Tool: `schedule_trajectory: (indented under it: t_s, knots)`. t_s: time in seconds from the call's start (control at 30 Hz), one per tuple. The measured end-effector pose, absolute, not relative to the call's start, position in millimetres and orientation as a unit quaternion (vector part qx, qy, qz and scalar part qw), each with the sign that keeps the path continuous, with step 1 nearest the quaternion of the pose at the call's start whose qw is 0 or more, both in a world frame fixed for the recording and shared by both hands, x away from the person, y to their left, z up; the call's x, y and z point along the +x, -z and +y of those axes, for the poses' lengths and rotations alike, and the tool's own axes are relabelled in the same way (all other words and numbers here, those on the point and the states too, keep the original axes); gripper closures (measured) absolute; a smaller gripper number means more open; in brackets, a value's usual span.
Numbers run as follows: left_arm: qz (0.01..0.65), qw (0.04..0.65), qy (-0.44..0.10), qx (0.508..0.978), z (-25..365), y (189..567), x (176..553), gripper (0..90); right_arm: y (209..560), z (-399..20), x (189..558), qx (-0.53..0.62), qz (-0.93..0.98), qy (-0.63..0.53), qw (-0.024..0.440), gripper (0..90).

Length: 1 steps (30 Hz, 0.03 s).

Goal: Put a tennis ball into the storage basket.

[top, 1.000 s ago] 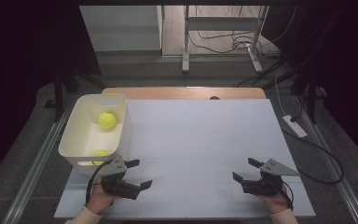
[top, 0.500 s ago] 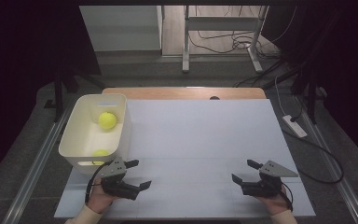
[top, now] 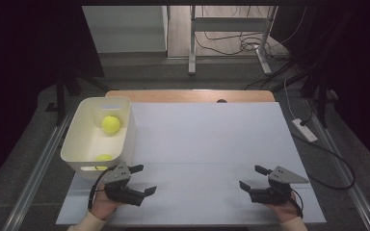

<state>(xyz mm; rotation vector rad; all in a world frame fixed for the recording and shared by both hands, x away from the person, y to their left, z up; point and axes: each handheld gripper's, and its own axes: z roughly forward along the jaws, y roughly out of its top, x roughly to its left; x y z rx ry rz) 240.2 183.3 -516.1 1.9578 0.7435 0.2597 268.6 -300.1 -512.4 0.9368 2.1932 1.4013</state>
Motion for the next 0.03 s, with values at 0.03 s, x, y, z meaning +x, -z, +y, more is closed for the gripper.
schedule_trajectory:
  t_s: [0.03]
  knots:
    - [0.307, 0.493, -0.107, 0.807, 183.3, 516.1, 240.2, 8.4, 512.5, -300.2, 268.7, 0.332, 0.779, -0.498, 0.186, 13.4]
